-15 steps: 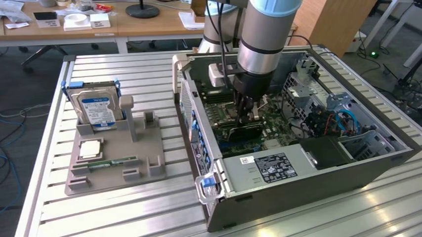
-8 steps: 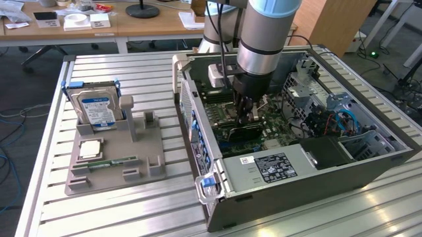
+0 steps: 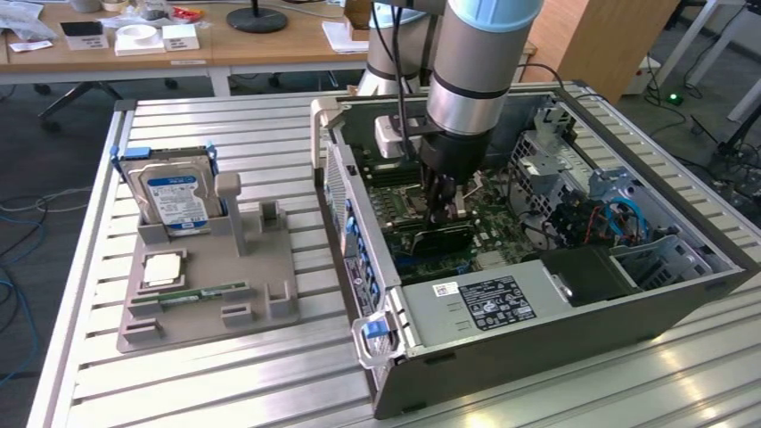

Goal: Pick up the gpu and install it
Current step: 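Press down on the gpu until it lock into place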

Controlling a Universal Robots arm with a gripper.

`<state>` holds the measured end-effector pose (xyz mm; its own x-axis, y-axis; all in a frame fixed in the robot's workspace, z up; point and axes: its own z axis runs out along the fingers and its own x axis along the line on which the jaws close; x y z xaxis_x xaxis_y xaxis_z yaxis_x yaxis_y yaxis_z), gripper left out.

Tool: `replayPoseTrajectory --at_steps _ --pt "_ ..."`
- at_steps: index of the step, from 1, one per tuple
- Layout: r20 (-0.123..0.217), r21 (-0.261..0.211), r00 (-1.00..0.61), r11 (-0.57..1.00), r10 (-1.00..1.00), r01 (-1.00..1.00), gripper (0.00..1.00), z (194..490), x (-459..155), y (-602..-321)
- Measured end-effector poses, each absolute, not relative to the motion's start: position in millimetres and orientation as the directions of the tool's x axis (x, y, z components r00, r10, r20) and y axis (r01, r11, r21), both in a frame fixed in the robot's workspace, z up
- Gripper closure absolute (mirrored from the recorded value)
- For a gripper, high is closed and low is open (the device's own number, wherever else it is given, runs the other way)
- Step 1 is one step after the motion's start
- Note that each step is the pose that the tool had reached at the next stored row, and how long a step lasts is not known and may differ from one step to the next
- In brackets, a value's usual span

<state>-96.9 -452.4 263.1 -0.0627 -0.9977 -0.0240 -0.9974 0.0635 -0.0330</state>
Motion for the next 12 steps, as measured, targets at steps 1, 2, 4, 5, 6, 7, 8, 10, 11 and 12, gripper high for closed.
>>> replayPoseTrajectory --at_steps 1,2,4,5,6,7,8,10,11,12 --pt "-0.024 -0.033 -0.063 0.063 -0.998 -0.997 0.89 262.9 -97.7 -452.4" --pt "-0.024 -0.033 -0.063 0.063 -0.998 -0.997 0.89 262.8 -98.3 -452.4" --pt "-0.024 -0.033 -0.063 0.063 -0.998 -0.997 0.89 262.8 -98.7 -452.4" --pt "-0.024 -0.033 -0.062 0.063 -0.998 -0.997 0.89 262.8 -98.7 -452.4" --pt "-0.024 -0.033 -0.062 0.063 -0.998 -0.997 0.89 262.8 -98.8 -452.4" --pt "-0.024 -0.033 -0.063 0.063 -0.998 -0.997 0.89 262.7 -99.1 -452.4" --pt "-0.024 -0.033 -0.063 0.064 -0.998 -0.997 0.89 262.6 -99.5 -452.5" --pt "-0.024 -0.033 -0.063 0.063 -0.998 -0.997 0.89 262.2 -100.3 -452.5" --pt "-0.024 -0.033 -0.062 0.063 -0.998 -0.997 0.89 262.2 -100.4 -452.4" --pt "-0.024 -0.033 -0.062 0.063 -0.998 -0.997 0.89 262.2 -100.4 -452.5"
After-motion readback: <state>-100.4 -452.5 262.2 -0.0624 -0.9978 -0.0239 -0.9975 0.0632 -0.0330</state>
